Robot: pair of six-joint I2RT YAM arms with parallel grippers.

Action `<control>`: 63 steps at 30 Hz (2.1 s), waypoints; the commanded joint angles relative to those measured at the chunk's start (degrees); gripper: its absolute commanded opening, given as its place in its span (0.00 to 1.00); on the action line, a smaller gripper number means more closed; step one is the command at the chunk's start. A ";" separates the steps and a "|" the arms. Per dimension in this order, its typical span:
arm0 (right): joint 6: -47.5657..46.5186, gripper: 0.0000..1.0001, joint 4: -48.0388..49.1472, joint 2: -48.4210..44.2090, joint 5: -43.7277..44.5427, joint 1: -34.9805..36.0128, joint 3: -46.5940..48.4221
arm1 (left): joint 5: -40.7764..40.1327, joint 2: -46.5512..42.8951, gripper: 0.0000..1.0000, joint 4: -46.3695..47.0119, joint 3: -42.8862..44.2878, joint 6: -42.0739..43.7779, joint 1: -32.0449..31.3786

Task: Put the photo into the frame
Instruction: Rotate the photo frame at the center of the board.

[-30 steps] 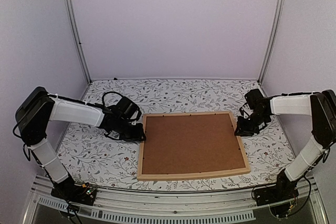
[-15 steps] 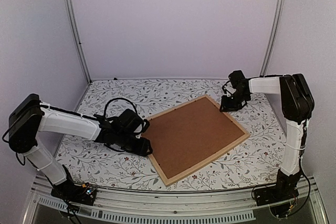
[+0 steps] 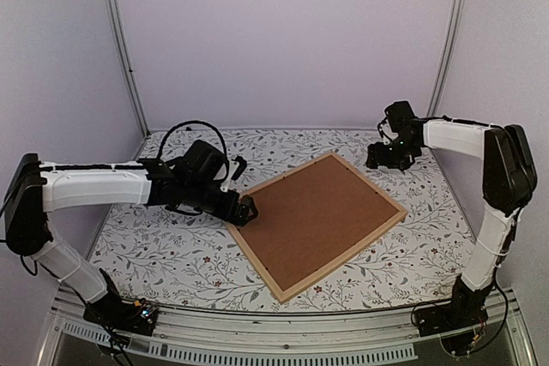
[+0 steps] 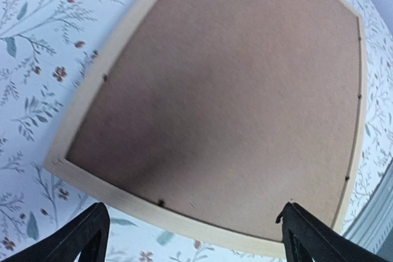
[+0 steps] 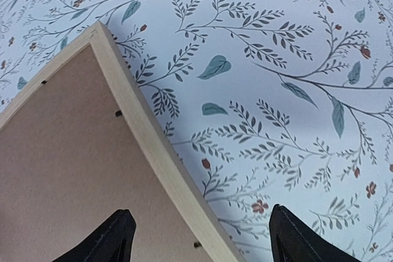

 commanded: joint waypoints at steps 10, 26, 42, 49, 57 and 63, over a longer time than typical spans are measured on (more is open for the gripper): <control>15.47 0.93 4.26 -30.59 -12.97 0.28 -34.51 | 7.77 23.77 1.00 4.26 20.99 15.49 14.03; 24.45 0.93 12.07 -34.91 -18.14 0.73 -47.54 | 16.99 39.70 0.93 2.46 32.24 15.10 14.89; 19.13 0.87 19.14 -15.12 -24.13 0.80 -32.89 | 21.87 20.43 0.72 11.80 1.97 7.22 11.14; 12.66 0.83 15.07 -0.92 -26.51 2.63 -16.92 | 20.20 11.75 0.70 12.85 -8.58 0.84 0.70; 9.83 0.79 10.96 7.40 -25.45 4.80 -7.35 | 11.10 5.61 0.79 6.12 -9.00 -2.92 -1.88; 8.27 0.80 7.78 3.76 -19.23 4.83 -8.35 | 6.01 4.95 0.85 2.30 -4.11 -3.63 3.38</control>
